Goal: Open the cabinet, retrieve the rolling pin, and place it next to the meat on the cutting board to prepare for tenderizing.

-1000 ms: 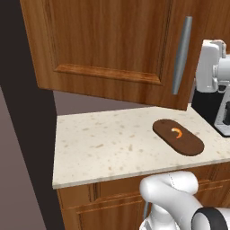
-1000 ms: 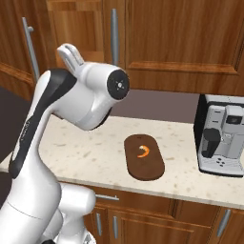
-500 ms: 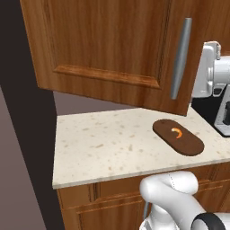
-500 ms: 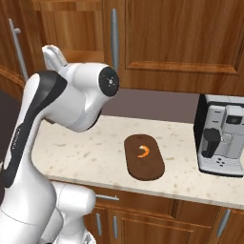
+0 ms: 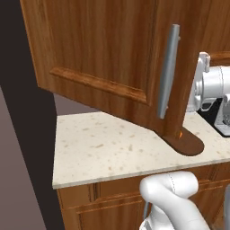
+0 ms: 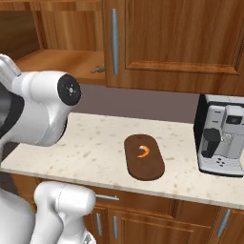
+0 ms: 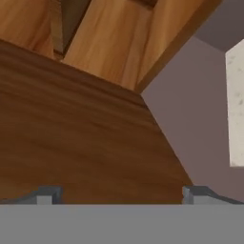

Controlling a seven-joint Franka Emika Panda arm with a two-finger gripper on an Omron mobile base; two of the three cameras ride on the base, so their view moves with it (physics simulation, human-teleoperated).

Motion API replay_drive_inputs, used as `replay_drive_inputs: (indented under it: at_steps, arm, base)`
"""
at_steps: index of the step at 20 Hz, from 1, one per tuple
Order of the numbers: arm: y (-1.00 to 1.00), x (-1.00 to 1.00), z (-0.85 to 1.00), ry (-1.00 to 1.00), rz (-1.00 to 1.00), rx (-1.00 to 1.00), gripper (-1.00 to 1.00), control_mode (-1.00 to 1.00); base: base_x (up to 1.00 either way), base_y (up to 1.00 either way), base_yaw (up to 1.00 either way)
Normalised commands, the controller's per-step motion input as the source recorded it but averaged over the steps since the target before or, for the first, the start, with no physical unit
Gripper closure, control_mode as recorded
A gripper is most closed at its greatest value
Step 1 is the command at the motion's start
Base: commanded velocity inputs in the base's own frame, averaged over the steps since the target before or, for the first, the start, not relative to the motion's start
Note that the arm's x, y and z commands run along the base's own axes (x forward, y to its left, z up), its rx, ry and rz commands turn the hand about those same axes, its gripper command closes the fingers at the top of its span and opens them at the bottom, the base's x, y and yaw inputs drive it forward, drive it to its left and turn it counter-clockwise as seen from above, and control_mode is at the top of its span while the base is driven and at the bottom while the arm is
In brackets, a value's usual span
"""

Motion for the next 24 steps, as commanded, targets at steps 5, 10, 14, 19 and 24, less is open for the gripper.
replay_drive_inputs:
  at_steps: [5, 10, 14, 19, 24]
  arm:
    - [1.00, -0.03, -0.08, 0.00, 0.04, 0.00, -1.00, -1.00]
    - [1.00, 0.00, -0.16, 0.00, 0.02, 0.00, -1.00, -1.00]
    - [1.00, 0.00, -0.19, 0.01, 0.04, -0.03, -1.00, -1.00]
    - [1.00, 0.00, -0.19, 0.08, 0.08, -0.03, -1.00, -1.00]
    - [0.78, -0.02, -0.20, 0.04, 0.10, -0.01, -1.00, -1.00]
  base:
    - [0.00, 0.00, 0.00]
    - [0.00, 0.00, 0.00]
    - [0.00, 0.00, 0.00]
    - [0.00, 0.00, 0.00]
    - [0.00, 0.00, 0.00]
